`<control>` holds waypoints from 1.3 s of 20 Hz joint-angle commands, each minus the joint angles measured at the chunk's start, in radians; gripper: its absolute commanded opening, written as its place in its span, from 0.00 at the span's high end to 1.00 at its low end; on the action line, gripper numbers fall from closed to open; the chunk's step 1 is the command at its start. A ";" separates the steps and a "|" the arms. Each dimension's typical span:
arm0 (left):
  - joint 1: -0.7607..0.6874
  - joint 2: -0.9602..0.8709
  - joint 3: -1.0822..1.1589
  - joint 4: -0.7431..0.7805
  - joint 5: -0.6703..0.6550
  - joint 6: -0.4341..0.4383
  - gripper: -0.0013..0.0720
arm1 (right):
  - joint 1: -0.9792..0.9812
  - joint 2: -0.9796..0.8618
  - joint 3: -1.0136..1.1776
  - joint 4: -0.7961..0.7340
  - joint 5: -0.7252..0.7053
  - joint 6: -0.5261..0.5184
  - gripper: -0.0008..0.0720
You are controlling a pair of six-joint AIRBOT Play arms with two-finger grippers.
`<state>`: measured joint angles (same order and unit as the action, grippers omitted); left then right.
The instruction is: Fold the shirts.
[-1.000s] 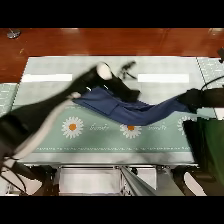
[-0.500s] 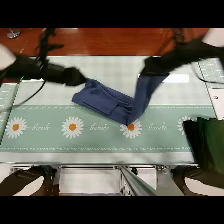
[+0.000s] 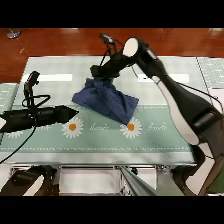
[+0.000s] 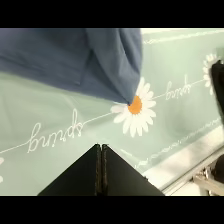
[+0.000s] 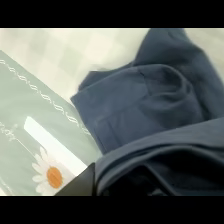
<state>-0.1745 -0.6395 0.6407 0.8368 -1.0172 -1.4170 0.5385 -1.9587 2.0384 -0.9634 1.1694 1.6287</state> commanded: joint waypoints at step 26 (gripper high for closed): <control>0.000 -0.197 -0.039 0.001 0.206 -0.006 0.95 | -0.471 0.858 -1.492 0.154 -0.401 -0.024 0.13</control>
<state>-0.1745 -0.8356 0.6025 0.8375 -0.8139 -1.4223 0.0441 -1.1065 0.7090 -0.9504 0.8894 1.6482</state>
